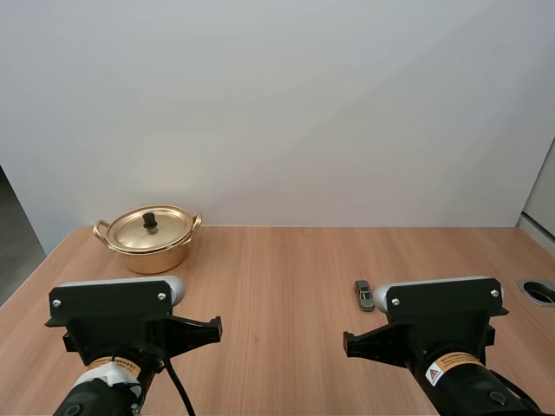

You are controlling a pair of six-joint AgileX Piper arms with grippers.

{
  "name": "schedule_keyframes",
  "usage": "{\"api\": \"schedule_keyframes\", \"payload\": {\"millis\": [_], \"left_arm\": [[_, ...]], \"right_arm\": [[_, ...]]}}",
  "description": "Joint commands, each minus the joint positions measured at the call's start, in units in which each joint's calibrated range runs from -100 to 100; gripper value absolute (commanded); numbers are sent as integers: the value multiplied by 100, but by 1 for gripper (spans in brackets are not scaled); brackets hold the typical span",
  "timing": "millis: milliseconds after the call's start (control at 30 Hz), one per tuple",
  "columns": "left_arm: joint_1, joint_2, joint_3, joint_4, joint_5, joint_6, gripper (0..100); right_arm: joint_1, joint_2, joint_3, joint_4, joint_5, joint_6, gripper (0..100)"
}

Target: Open the pot, put the car inside, and close it

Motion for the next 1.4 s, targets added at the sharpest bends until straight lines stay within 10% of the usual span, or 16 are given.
{"api": "schedule_keyframes", "payload": {"millis": [0,567,800,1067,1367], "left_arm": [[0,0,0,-6,-3,3,0],[0,0,-27,233,-675,68,0],[0,0,-918,463,-3583,351,0],[8,0,-1820,423,101,534,0],[94,159,-2125,1002,196,544,0]], "right_arm": [[0,0,0,3,10,-2,0],[0,0,0,-11,-1782,-2,0],[23,0,-462,-926,-2699,-2,0],[98,0,-1584,-740,-1207,-2,0],[154,0,-2332,-545,1041,-22,0]]}}
